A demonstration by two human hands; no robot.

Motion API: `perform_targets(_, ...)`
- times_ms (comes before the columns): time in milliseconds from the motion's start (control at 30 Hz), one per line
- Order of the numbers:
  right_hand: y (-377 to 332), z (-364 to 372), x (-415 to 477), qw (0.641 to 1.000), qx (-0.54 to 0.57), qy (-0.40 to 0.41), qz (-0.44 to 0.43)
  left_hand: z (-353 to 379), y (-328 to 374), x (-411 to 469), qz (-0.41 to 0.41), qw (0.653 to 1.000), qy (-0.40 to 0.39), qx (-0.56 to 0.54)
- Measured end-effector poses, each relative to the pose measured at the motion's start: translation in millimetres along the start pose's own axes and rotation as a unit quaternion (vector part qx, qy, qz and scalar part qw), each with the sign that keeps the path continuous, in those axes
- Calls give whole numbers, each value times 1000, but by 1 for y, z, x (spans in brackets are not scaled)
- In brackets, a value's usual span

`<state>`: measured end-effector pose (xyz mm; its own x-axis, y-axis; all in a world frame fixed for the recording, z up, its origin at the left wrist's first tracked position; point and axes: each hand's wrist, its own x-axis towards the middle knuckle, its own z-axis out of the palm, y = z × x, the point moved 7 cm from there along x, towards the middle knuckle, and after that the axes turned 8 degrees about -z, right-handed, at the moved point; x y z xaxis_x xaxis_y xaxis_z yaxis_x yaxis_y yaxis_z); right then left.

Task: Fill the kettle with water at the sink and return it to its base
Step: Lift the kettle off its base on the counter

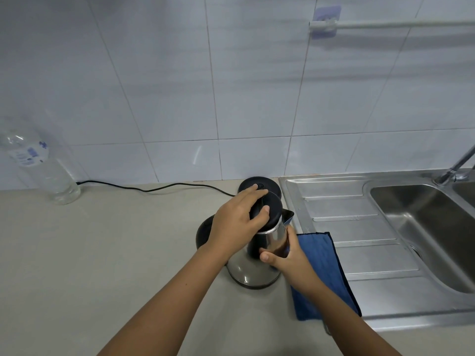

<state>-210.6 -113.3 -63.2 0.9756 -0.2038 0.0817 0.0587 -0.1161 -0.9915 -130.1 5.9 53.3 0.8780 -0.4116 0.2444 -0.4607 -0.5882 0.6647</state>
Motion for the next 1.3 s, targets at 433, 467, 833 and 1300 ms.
perform_targets(433, 0, -3, -3, 999, -35, -11, 8, -2, 3, -4, 73, 996, -29, 48)
perform_targets(467, 0, -2, -4, 999, -44, -10, 7, -3, 2, -4, 76, 996, -21, 44)
perform_targets(833, -18, 9, -16, 911, -395, 34, -112, -1, -1, -4, 110, 992, -10, 55)
perform_targets(1300, -11, 23, -23, 932, -344, 41, -109, -8, 2, -13, 64, 997, 30, 30)
